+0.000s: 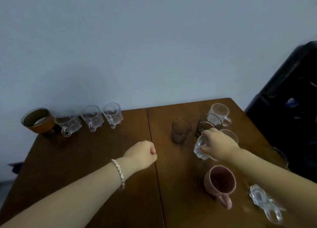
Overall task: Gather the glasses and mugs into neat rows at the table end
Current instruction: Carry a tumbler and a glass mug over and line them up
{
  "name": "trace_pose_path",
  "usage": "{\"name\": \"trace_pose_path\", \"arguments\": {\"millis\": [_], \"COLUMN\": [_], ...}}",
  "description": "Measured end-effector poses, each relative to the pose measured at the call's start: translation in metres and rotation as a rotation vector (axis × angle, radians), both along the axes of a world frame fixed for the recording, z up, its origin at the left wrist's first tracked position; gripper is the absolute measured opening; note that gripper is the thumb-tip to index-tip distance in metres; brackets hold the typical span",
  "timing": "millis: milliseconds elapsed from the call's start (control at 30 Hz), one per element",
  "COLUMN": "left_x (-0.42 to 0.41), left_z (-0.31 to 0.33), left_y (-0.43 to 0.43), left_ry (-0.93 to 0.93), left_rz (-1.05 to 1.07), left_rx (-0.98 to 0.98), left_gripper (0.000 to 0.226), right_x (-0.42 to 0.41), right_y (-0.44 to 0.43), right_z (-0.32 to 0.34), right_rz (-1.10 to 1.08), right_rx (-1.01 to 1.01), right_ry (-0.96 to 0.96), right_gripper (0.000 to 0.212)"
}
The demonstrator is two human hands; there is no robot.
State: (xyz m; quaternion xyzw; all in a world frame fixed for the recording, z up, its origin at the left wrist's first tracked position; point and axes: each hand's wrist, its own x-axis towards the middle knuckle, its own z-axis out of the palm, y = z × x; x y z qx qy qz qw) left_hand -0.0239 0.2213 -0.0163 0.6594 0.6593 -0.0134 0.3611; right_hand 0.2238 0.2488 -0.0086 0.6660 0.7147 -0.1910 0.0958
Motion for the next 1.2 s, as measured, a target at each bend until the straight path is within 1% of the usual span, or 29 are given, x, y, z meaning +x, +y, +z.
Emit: {"name": "trace_pose_path", "arguments": {"millis": [33,100,167,200,267,333,433,500,633,733,800,833,967,1033,1100,1133,1200], "left_x": [0.005,0.011,0.013,0.013,0.011,0.01,0.008,0.01,0.021,0.036,0.05,0.058,0.096,0.112,0.122,0.125,0.127], "left_z": [-0.001,-0.004,-0.007,-0.008,-0.009,-0.009,-0.009,-0.011,-0.014,-0.014,-0.014,-0.015,-0.017,-0.023,-0.035,-0.04,-0.048], "left_y": [-0.01,-0.027,-0.041,-0.047,-0.054,-0.058,-0.059,-0.056,-0.044,-0.026,-0.007,0.004,0.052,0.075,0.09,0.094,0.091], "left_ry": [-0.002,-0.001,0.012,0.017,0.023,0.03,0.013,0.009,0.02,0.044,0.064,0.067,0.023,0.05,0.089,0.098,0.088], "left_rz": [-0.004,-0.009,-0.005,0.002,0.023,0.053,0.108,0.13,0.13,0.127,0.141,0.143,0.139,0.136,0.152,0.171,0.222], "left_rx": [-0.02,-0.053,-0.069,-0.077,-0.09,-0.087,-0.078,-0.081,-0.092,-0.07,-0.026,0.013,0.2,0.221,0.176,0.164,0.199], "left_gripper": [0.017,0.019,0.019,0.019,0.019,0.018,0.016,0.015,0.016,0.02,0.028,0.037,0.088,0.104,0.107,0.103,0.092], "right_x": [0.009,0.016,0.013,0.01,0.005,0.005,0.011,0.015,0.019,0.02,0.021,0.023,0.041,0.054,0.065,0.069,0.076], "right_y": [0.002,0.003,0.001,-0.001,-0.002,-0.001,-0.001,-0.002,0.004,0.008,0.007,0.004,-0.005,-0.009,-0.014,-0.016,-0.021], "right_z": [-0.006,-0.02,-0.036,-0.043,-0.052,-0.056,-0.06,-0.061,-0.066,-0.064,-0.059,-0.056,-0.035,-0.023,-0.014,-0.012,-0.009], "right_rz": [-0.04,-0.125,-0.2,-0.22,-0.24,-0.239,-0.204,-0.177,-0.061,-0.029,-0.025,-0.031,-0.06,-0.083,-0.103,-0.114,-0.136], "right_rx": [0.011,-0.035,-0.076,-0.064,0.0,0.003,-0.146,-0.197,-0.195,-0.179,-0.138,-0.106,0.083,0.154,0.188,0.198,0.21], "right_ry": [-0.013,-0.045,-0.038,-0.032,-0.028,0.005,0.053,0.1,0.216,0.275,0.289,0.303,0.395,0.434,0.444,0.438,0.435], "right_gripper": [0.06,0.077,0.087,0.09,0.091,0.091,0.102,0.106,0.101,0.097,0.095,0.093,0.09,0.093,0.095,0.095,0.097]}}
